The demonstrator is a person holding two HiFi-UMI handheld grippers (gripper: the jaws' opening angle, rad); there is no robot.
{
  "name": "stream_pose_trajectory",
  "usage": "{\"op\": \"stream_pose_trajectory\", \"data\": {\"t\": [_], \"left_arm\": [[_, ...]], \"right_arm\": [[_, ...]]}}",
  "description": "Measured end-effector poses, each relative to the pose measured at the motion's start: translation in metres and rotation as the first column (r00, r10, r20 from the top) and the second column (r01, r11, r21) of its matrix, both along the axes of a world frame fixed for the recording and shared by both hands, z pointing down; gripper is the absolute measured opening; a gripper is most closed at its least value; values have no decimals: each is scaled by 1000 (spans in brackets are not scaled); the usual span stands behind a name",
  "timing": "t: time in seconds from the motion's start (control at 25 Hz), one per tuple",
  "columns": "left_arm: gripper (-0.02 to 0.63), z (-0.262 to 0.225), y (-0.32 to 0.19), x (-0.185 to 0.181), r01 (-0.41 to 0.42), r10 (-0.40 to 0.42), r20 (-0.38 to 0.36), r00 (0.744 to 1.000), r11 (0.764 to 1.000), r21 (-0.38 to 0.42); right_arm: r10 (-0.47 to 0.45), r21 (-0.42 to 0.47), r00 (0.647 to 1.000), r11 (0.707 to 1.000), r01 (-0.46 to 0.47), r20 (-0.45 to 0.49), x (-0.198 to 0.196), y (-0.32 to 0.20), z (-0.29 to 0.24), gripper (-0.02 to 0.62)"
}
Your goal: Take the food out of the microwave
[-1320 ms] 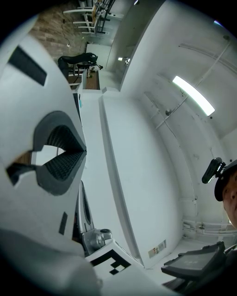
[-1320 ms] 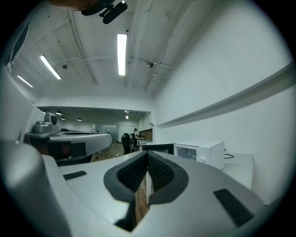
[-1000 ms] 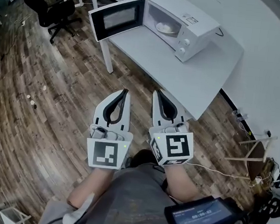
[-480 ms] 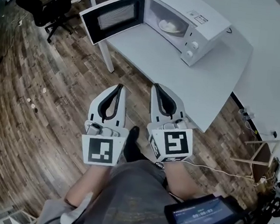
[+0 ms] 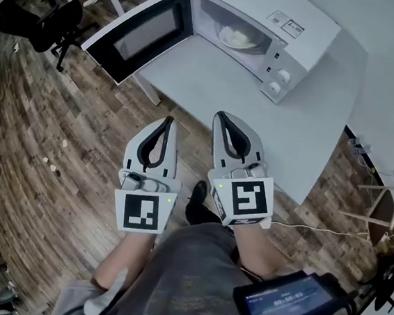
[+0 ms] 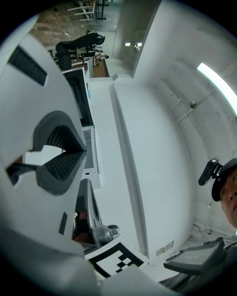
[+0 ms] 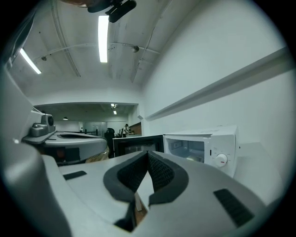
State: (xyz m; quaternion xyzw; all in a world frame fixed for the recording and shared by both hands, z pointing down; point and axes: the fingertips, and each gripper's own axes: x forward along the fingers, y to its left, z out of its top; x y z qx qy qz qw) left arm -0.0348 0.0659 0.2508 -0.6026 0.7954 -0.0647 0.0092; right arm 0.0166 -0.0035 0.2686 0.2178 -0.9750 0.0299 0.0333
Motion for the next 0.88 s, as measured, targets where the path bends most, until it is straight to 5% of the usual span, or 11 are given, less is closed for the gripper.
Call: {"op": "stream_pose_trajectory", "data": {"t": [0.36,0.88], "left_arm": [[6,-4,-90,-23,-104,105,21,994,994,-10],[6,-17,-144,-40,-230,229,38,973,973,14]], "right_arm": [[82,-21,997,996,-82,7,-19,-76,0,6],[206,17,978,978,-207,30,-32,-123,-16,6]]}}
